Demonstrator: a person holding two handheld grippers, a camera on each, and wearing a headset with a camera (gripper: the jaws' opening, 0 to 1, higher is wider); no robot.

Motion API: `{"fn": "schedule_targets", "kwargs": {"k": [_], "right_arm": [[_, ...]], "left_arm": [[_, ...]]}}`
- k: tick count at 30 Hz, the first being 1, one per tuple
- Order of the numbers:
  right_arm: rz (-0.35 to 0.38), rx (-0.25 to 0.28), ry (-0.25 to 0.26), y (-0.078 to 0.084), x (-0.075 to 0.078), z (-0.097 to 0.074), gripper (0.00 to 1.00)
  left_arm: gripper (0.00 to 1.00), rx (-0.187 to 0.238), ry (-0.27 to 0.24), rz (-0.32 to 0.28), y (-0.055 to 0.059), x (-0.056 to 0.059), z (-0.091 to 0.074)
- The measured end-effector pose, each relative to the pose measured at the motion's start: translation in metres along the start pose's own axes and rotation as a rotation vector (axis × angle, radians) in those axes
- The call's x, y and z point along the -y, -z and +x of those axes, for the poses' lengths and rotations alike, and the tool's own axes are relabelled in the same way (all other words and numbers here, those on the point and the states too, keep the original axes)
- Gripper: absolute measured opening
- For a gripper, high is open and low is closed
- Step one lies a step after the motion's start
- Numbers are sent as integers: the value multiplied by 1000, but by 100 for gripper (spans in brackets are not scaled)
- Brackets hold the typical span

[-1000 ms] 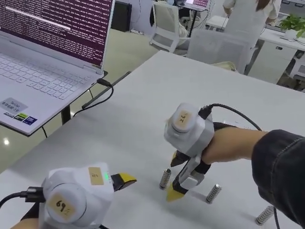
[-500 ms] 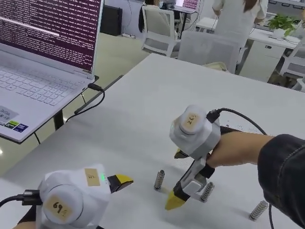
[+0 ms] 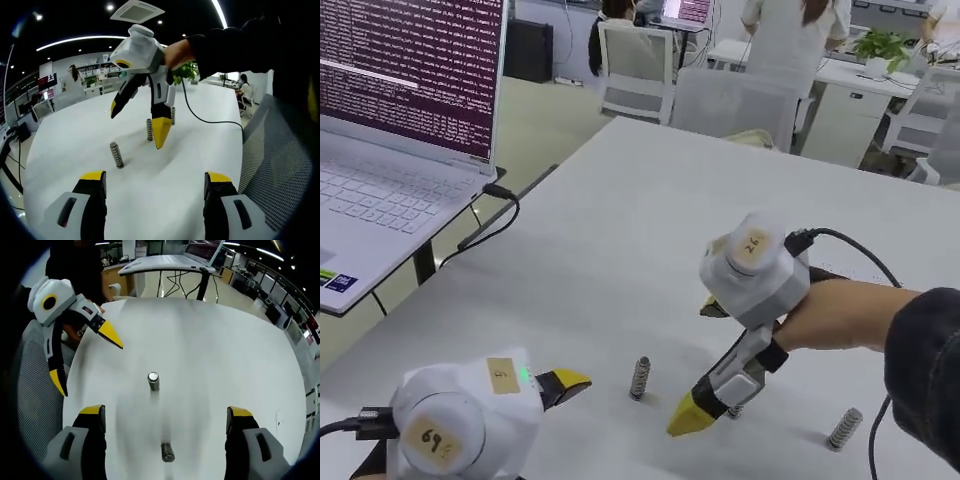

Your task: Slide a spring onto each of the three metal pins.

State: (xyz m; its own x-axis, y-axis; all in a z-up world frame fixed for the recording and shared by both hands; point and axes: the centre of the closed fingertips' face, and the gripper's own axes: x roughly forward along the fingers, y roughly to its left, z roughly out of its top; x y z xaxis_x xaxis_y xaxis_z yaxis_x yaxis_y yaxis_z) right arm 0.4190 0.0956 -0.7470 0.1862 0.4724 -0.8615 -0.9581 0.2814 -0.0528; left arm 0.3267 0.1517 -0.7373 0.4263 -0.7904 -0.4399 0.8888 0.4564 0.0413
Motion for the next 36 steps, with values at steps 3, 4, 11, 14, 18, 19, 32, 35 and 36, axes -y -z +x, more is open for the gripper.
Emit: {"fn": "schedule_targets", "kwargs": {"k": [3, 4, 11, 14, 18, 19, 32, 35, 36], "right_arm": [[9, 9, 21, 6, 3, -10, 100], [13, 12, 26, 7, 4, -13, 100], [64, 57, 84, 21, 12, -39, 100], [85, 72, 107, 29, 14, -50, 100], [130, 108, 136, 39, 15, -63, 100], [144, 121, 149, 43, 15, -67, 100], [300, 220, 251, 98, 5, -98, 99], [317, 235, 276, 108, 2, -102, 99], [328, 250, 285, 112, 0, -105, 99]], "left_arm": [[77, 0, 1, 0, -1, 0, 1], [77, 0, 1, 0, -1, 0, 1], [76, 3, 1, -2, -5, -2, 2], [76, 1, 2, -3, -5, -2, 3], [76, -3, 5, -3, -6, -1, 4], [76, -4, 6, -3, -6, -1, 4], [76, -11, 17, 3, -11, 3, 6], [76, -12, 18, 2, -11, 4, 7], [76, -12, 18, 2, -11, 4, 7]]}}
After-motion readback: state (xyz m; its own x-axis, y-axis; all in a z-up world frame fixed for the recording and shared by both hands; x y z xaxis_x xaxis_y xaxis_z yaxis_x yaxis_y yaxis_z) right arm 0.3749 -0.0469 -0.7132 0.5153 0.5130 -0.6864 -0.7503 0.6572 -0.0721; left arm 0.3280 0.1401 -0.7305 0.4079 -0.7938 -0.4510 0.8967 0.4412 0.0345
